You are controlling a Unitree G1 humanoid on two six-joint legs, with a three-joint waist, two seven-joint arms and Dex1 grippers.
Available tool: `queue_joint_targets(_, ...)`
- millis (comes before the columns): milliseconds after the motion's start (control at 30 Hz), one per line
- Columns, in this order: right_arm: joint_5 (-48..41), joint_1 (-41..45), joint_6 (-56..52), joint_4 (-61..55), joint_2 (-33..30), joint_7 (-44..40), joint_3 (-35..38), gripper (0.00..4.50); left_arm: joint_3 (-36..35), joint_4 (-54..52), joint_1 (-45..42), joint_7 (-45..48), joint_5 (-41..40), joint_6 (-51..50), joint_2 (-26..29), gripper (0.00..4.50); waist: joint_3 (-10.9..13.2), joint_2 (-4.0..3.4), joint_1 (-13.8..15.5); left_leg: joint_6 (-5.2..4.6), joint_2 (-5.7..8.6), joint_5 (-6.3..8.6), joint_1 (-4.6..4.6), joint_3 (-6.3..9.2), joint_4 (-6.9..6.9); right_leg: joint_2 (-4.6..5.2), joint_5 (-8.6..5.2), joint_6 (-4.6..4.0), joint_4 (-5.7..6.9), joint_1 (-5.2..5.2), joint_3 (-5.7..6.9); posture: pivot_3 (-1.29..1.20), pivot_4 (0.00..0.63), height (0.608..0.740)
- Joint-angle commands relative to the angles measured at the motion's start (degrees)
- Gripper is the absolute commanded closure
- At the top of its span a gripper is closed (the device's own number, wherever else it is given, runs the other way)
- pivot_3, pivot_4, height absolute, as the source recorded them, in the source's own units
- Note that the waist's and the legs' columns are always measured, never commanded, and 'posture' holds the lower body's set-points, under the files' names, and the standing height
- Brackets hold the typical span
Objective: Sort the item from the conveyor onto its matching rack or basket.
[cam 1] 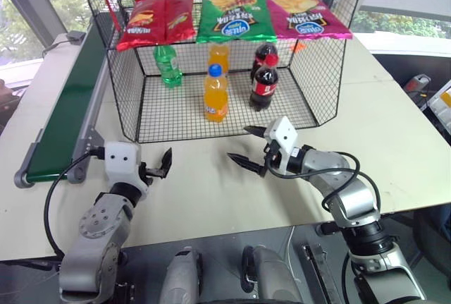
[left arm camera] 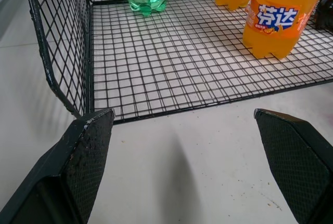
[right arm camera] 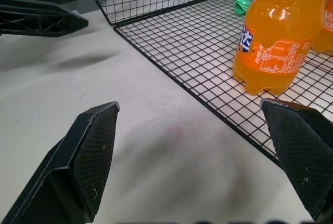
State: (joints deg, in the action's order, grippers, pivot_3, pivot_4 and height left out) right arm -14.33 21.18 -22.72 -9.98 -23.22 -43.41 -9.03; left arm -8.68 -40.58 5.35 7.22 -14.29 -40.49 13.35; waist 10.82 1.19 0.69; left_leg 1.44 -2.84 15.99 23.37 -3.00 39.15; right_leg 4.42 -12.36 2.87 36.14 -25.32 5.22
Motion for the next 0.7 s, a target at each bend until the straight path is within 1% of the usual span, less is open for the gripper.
queue_joint_targets(33,-0.7,0.8,0.8,-2.2,0.4,0.0,0.2,0.00,0.0,-1.6,0.3,-0.1,0.2,1.7,0.0,0.04,0.0,0.00,0.0,0.00,0.00,0.00,0.00,0.00,0.00,0.00,0.00,0.00,0.00,0.00,0.00,0.00,0.150,0.740)
queue_joint_targets(700,-1.2,0.6,0.0,-2.9,-0.1,-1.1,0.1,0.00,0.3,-1.4,0.3,0.3,0.0,1.2,0.7,0.04,0.0,0.00,0.0,0.00,0.00,0.00,0.00,0.00,0.00,0.00,0.00,-0.01,0.00,0.00,0.00,0.00,0.150,0.740)
